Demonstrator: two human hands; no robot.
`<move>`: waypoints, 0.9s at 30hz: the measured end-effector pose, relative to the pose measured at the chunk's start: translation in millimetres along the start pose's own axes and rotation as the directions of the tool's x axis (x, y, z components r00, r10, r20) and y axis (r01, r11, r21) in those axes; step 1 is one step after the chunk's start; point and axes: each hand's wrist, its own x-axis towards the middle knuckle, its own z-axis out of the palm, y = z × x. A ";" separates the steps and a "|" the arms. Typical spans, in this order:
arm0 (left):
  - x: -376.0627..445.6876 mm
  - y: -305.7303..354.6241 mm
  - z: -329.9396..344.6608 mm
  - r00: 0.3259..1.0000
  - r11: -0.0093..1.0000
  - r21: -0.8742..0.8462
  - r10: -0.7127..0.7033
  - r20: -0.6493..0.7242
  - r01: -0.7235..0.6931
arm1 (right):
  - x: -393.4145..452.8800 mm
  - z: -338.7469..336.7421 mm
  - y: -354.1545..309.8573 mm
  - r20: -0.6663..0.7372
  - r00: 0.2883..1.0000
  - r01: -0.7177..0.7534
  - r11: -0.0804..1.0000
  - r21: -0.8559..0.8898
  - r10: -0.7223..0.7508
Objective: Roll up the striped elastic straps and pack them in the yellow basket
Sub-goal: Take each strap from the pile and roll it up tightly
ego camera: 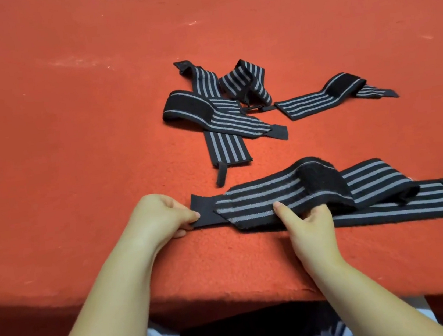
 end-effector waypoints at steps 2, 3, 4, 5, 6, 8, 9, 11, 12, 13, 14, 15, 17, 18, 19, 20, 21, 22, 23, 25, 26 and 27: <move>0.6 0.9 1.0 1.000 1.000 0.029 -0.001 -0.002 0.001 | -0.5 0.4 0.4 0.007 0.999 0.037 0.999 0.014 -0.038; 1.4 1.2 1.4 1.000 0.999 0.045 -0.001 -0.003 0.001 | -0.6 0.7 0.8 0.010 0.999 0.048 0.999 0.018 -0.048; 2.5 1.5 1.9 1.000 0.998 0.059 -0.005 -0.004 0.005 | -0.9 1.0 0.6 0.009 0.999 0.053 0.998 0.023 -0.053; 3.5 1.9 2.2 1.000 0.998 0.069 -0.010 -0.003 0.010 | -0.3 1.2 2.1 0.009 0.998 0.059 0.998 0.028 -0.059; 4.3 2.1 2.5 1.000 0.997 0.077 -0.013 -0.002 0.013 | -0.2 1.3 2.6 0.008 0.998 0.063 0.997 0.037 -0.063; 4.9 2.3 2.9 1.000 0.997 0.081 -0.013 -0.003 0.013 | 0.7 1.3 4.1 -0.005 0.998 0.070 0.996 0.048 -0.070; 4.5 2.6 3.1 1.000 0.997 0.080 -0.012 -0.005 0.013 | 1.0 0.9 4.8 -0.010 0.997 0.073 0.996 0.047 -0.073; 3.0 3.2 3.7 1.000 0.997 0.077 -0.009 -0.006 0.009 | 0.8 -0.2 5.0 -0.020 0.997 0.072 0.996 0.050 -0.071; 2.0 3.8 3.8 1.000 0.997 0.077 -0.007 -0.005 0.008 | 0.5 -0.6 4.8 -0.026 0.998 0.064 0.996 0.058 -0.063; 1.0 4.5 3.6 1.000 0.997 0.078 -0.008 -0.004 0.008 | 0.2 -1.7 5.1 -0.026 0.998 0.059 0.996 0.071 -0.057; 0.1 5.0 3.2 1.000 0.997 0.079 -0.009 -0.002 0.010 | -0.4 -2.3 4.5 -0.023 0.998 0.056 0.995 0.085 -0.054; -0.7 5.6 2.4 1.000 0.997 0.077 -0.010 -0.004 0.010 | -0.4 -2.8 4.5 -0.013 0.999 0.053 0.994 0.094 -0.052; -1.0 5.5 0.2 0.999 0.997 0.078 0.014 -0.028 -0.012 | 1.4 -4.1 4.6 0.009 0.999 0.035 0.996 0.079 -0.035; -0.9 5.7 -1.2 0.998 0.996 0.078 0.034 -0.049 -0.031 | 2.5 -5.1 3.1 0.032 0.999 0.019 0.997 0.072 -0.021; -1.3 7.0 -2.8 0.997 0.997 0.059 0.047 -0.064 -0.044 | 4.7 -5.7 1.9 0.067 0.998 0.000 0.997 0.082 -0.006; -2.3 9.8 -4.5 0.997 0.999 0.002 0.043 -0.063 -0.043 | 7.2 -5.1 -0.2 0.091 0.996 -0.017 0.995 0.097 0.008; -4.2 13.8 -6.3 0.999 0.995 -0.094 0.022 -0.038 -0.025 | 10.0 -4.2 -1.6 0.105 0.994 -0.029 0.994 0.106 0.018; -6.9 18.6 -8.1 1.000 0.978 -0.210 -0.006 0.005 0.007 | 11.5 -3.0 -3.3 0.112 0.993 -0.042 0.993 0.114 0.029; -9.5 23.3 -9.8 0.998 0.946 -0.321 -0.027 0.062 0.046 | 12.6 -0.9 -4.9 0.117 0.992 -0.054 0.990 0.129 0.039; -13.5 29.3 -12.4 0.984 0.880 -0.462 -0.033 0.173 0.111 | 13.9 2.2 -10.1 0.138 0.989 -0.073 0.987 0.145 0.053; -14.2 29.7 -12.8 0.978 0.860 -0.494 -0.026 0.205 0.127 | 14.2 4.0 -11.9 0.158 0.985 -0.091 0.984 0.155 0.066; -14.8 29.1 -12.3 0.976 0.850 -0.510 -0.022 0.215 0.131 | 14.6 5.1 -13.3 0.176 0.981 -0.112 0.981 0.160 0.083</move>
